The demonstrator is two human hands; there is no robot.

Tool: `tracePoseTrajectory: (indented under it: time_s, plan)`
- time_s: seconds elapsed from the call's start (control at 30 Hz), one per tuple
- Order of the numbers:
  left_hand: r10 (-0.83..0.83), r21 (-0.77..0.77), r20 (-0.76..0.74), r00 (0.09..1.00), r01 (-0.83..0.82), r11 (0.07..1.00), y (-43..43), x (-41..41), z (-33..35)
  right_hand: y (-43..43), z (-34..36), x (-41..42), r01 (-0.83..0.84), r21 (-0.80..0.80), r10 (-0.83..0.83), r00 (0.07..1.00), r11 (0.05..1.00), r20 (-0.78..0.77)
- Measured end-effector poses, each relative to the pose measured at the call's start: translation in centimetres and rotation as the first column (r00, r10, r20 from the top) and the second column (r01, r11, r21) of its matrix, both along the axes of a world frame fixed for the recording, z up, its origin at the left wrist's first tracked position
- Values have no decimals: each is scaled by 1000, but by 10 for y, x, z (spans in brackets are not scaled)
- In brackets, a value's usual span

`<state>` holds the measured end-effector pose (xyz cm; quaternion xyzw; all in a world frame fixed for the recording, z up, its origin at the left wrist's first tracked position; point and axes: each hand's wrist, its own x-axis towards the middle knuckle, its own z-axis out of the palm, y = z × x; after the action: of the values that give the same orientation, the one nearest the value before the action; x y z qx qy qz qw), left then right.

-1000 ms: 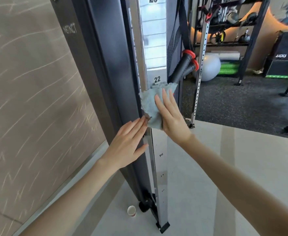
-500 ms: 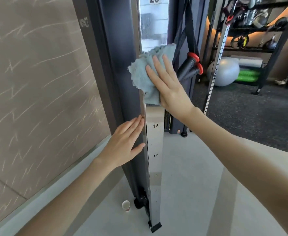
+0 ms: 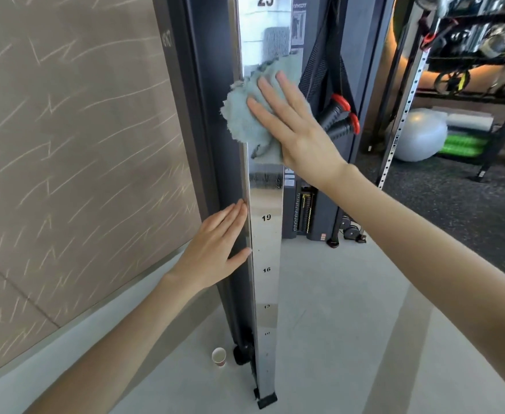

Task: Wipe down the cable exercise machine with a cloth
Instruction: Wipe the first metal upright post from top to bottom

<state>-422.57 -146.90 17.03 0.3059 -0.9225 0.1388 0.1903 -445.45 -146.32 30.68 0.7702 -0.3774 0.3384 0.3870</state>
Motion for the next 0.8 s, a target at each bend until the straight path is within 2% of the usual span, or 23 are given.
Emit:
tracePoseTrajectory:
  time_s: [0.17, 0.27, 0.4, 0.5, 0.6, 0.7, 0.8]
  plan:
    - [4, 26, -9, 1000, -4, 1000, 0, 0, -1, 8, -74, 0, 12, 95, -12, 1000, 995, 6]
    - [7, 47, -9, 1000, -7, 999, -1, -1, -2, 12, -100, -2, 65, 98, -62, 998, 993, -33]
    - [6, 42, -26, 1000, -5, 999, 2, -2, -1, 8, -58, -10, 15, 102, -7, 996, 995, -88]
    - [1, 23, -41, 999, 0, 1000, 5, -2, -2, 0, -8, -5, -27, 42, 28, 1000, 999, -8]
    - [-4, 30, -69, 998, 6, 1000, 6, -3, -3, -4, -1, 4, -40, -9, 41, 997, 999, 65]
    - [-10, 5, -60, 998, 10, 1000, 5, -1, -2, 1, -41, 6, -55, 45, 49, 991, 997, 126]
    - [-36, 9, -49, 998, 36, 999, 0, 2, -3, 8, -112, 12, -31, 79, 16, 982, 996, 187]
